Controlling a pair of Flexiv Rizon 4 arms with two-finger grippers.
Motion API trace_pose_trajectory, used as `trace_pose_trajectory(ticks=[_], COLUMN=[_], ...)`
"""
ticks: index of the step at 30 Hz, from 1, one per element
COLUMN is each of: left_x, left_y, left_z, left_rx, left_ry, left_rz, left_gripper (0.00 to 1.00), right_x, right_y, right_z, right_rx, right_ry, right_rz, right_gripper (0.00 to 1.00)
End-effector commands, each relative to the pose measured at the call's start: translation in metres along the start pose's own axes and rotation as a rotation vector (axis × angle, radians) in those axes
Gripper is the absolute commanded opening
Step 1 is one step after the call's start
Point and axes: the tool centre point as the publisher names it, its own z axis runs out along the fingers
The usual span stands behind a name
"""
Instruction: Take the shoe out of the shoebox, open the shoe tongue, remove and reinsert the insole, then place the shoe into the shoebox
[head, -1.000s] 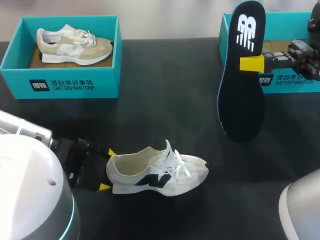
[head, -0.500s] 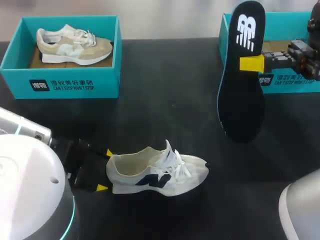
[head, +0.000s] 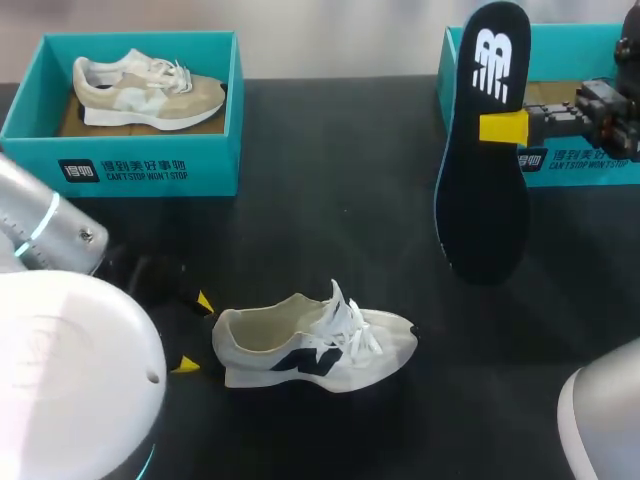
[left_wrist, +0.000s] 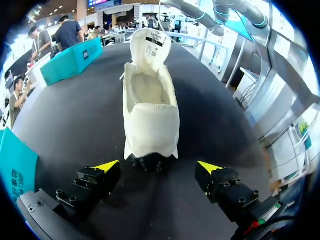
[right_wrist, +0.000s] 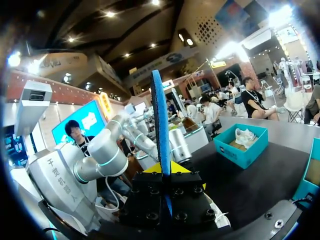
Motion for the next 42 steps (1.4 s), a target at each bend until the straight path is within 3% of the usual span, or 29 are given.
trace_pose_trajectory(ticks=[1, 4, 15, 34, 42], left_x=[-0.005, -0.005, 0.005, 0.009, 0.012], left_y=[-0.006, -0.007, -0.022, -0.030, -0.046], left_z=[0.000, -0.001, -0.013, -0.002, -0.023], left_rx=[-0.088, -0.083, -0.348, -0.467, -0.463], left_ry=[0.024, 0.024, -0.187, -0.129, -0.126], left_rz=[-0.002, -0.008, -0.175, -0.095, -0.081], left_gripper=[1.00, 1.00, 1.00, 1.00, 1.00], right_x=[-0.002, -0.002, -0.002, -0.002, -0.002], right_y=[0.003, 0.003, 0.003, 0.003, 0.003], right_z=[0.002, 0.002, 0.002, 0.002, 0.002], right_rx=[0.004, 0.004, 0.004, 0.004, 0.004], right_ry=[0.002, 0.002, 0.002, 0.002, 0.002], right_rz=[0.001, 0.001, 0.001, 0.001, 0.001], right_gripper=[0.00, 0.00, 0.00, 0.00, 0.00])
